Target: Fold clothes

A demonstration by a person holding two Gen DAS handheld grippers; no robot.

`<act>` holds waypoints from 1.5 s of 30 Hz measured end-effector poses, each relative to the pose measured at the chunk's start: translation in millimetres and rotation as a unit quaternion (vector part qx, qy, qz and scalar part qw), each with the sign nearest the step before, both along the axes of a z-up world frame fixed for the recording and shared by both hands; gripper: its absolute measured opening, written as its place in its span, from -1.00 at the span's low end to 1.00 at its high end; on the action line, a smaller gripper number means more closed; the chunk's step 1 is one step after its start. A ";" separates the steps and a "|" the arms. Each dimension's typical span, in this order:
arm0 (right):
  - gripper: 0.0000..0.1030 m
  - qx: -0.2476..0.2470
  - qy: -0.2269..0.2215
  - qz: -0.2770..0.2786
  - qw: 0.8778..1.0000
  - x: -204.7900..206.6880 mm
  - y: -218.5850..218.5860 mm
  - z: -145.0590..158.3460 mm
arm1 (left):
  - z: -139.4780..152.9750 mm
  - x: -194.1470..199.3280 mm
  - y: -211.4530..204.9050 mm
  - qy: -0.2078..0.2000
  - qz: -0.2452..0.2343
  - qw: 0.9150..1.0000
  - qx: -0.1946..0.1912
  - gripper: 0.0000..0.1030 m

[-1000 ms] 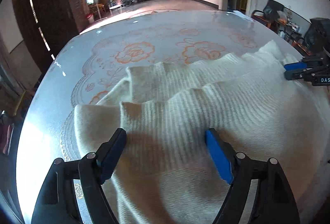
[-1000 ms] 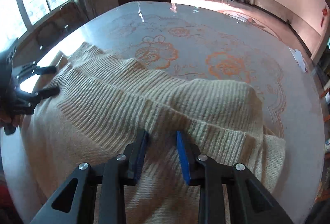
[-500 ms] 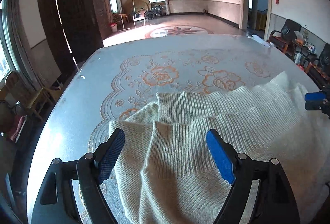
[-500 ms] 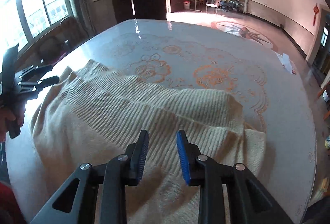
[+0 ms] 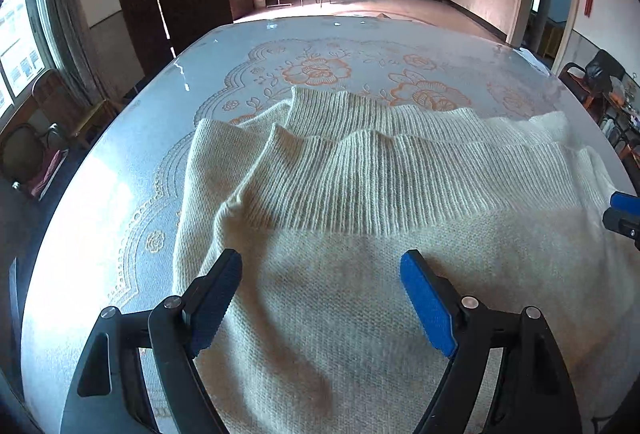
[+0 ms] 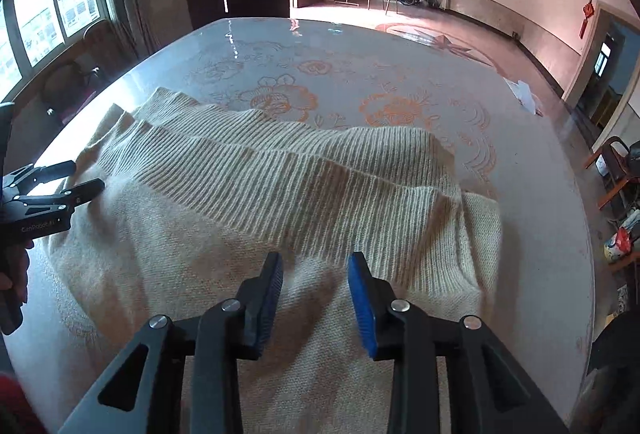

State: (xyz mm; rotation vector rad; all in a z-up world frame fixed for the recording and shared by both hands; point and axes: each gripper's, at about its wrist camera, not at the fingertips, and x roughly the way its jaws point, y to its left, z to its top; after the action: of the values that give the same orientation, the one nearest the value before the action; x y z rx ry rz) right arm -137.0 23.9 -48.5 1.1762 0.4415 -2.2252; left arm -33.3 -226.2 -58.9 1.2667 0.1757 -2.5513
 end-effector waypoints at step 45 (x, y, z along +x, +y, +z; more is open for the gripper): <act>0.53 -0.240 -0.288 -0.166 0.912 -88.3 184.3 -35.3 | -19.5 -27.9 -148.8 -0.081 -0.075 0.979 0.172 0.65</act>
State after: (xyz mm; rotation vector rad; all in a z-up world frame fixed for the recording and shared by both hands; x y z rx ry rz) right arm -225.3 208.2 -83.7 1.6099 -0.5529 -1.9355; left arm -61.2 -375.0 -78.5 1.6637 0.5253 -2.6051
